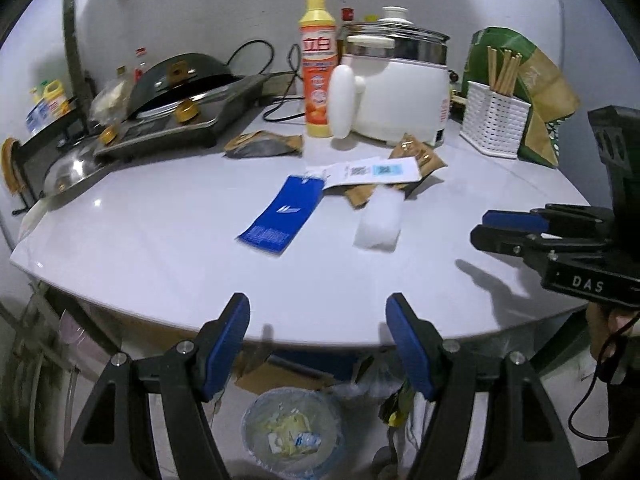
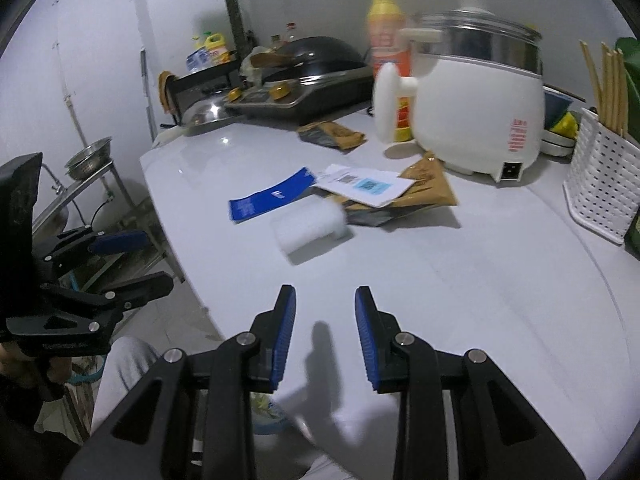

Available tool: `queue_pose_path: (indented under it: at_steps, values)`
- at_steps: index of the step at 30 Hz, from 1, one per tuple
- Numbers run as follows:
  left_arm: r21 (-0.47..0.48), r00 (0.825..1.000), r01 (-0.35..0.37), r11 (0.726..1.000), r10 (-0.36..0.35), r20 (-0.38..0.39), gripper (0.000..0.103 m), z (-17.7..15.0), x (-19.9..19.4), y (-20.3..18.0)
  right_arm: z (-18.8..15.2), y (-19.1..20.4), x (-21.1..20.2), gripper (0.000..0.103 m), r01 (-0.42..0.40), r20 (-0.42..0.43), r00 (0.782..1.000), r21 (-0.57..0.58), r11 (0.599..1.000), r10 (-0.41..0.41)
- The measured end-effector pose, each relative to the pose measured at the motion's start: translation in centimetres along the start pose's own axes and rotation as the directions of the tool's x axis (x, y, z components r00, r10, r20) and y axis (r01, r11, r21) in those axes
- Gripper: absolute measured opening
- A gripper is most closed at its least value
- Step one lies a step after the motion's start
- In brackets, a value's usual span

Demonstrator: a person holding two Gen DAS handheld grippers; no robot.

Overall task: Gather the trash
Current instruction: 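Grasp the small white foam block on the counter with the left gripper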

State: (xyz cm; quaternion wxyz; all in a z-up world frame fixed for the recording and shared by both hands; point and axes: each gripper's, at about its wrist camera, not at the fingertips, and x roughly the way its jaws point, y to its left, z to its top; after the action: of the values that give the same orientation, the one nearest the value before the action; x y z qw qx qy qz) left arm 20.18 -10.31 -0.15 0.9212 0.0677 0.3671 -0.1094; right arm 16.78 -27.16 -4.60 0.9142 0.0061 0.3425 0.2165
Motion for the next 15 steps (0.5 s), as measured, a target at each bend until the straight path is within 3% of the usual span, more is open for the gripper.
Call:
queue_pose_path:
  at_steps: [4,6,15]
  values:
    - [0.03,1.0,0.024,0.999,-0.024,0.003,0.07,1.5,1.4,-1.0,0.5,-1.5,0.3,0.029,0.004,0.007,1.0,0.02,1.0,-0.005]
    - [0.042,0.999,0.037,0.998,-0.037,-0.002,0.065,2.2,2.2,-1.5,0.8,-2.1,0.5,0.029,0.006,0.008,1.0,0.029,1.0,-0.006]
    - [0.075,0.997,0.069,0.995,-0.067,-0.027,0.064,4.6,5.9,-3.2,1.2,-4.8,1.0,0.029,0.016,0.012,1.0,0.07,0.997,-0.017]
